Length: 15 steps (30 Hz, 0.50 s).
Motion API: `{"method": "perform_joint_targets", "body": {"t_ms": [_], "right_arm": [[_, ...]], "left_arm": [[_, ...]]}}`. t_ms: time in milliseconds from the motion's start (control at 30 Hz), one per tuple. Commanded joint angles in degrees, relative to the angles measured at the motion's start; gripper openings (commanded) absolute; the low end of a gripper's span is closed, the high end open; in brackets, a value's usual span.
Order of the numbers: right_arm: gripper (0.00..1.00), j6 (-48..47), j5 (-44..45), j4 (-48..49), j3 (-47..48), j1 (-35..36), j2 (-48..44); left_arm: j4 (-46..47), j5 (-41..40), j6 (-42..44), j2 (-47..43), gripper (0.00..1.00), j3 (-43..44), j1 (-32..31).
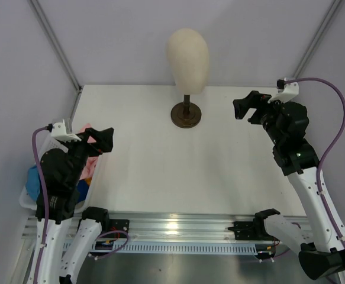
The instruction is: Stack the hats
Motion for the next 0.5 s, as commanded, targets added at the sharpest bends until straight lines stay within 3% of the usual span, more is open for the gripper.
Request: {"method": "perform_joint_targets", "body": {"t_ms": [0,167,233,333,400,467], "right_arm": [[0.99,-0.4,-1.0,0.4,1.6,0.0,0.8],[1.0,0.6,3.8,0.4,1.2,-0.3,2.7],[0.99,9.3,4.1,0.9,1.3,-2.1,4.7],[0.99,17.8,-5.4,8.5,-0.4,-7.7,7.6],[0.99,23.1,-9.2,12.7,-2.6,-10.7,12.6],[0.99,28.4,-19.0,19.5,-2.2,-14.7,19.6]], "left_arm": [[2.7,-0.8,0.0,0.5,1.0,-0.8,0.6],[2.7,3.0,-4.4,2.5,0.99,-0.8,0.6],[2.0,5.7,-13.0,4.3,1.0,0.3,0.6],[7.8,7.4,-25.5,6.6,0.99,-2.4,0.5],[17.6,9.1,-30.6,10.4,0.99,-5.2,0.5],[23.0,9.9,-36.6,14.4,1.0,-8.6,0.5]]}}
